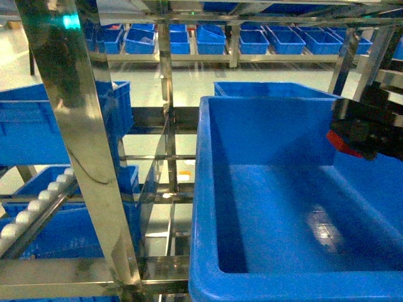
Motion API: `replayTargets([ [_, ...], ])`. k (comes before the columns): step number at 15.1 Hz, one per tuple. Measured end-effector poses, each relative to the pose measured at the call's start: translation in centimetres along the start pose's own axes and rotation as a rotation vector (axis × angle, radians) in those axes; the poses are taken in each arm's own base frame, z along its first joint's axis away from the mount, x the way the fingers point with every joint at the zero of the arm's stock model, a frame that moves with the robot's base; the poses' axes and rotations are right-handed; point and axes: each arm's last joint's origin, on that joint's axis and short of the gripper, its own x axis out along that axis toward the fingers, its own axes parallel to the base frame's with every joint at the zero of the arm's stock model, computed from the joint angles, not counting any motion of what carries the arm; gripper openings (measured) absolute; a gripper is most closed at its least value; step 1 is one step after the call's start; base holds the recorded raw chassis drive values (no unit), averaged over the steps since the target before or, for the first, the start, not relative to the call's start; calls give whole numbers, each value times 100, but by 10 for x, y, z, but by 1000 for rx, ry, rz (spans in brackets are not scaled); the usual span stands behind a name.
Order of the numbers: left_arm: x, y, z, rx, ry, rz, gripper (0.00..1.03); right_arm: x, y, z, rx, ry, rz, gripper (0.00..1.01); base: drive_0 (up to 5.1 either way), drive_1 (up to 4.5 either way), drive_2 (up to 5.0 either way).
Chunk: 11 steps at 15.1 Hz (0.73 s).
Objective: Place magnetic block on left shelf second layer
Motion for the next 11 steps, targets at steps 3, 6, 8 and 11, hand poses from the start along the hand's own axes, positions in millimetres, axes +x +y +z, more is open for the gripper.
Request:
replayTargets([
  [3, 0, 0, 0, 0, 0, 0, 98, 29, 13, 9, -119, -82, -75, 37, 0, 0, 0],
  [6, 0, 0, 0, 0, 0, 0, 98, 9, 3, 5, -246, -271, -176, 75, 0, 0, 0],
  [8, 0, 0, 0, 0, 0, 0, 98, -27, -6, -12, -292, -325, -215, 100, 0, 0, 0],
  [11, 0, 0, 0, 0, 0, 0, 98, -104, -10, -40, -362, -464, -258, 98, 0, 0, 0],
])
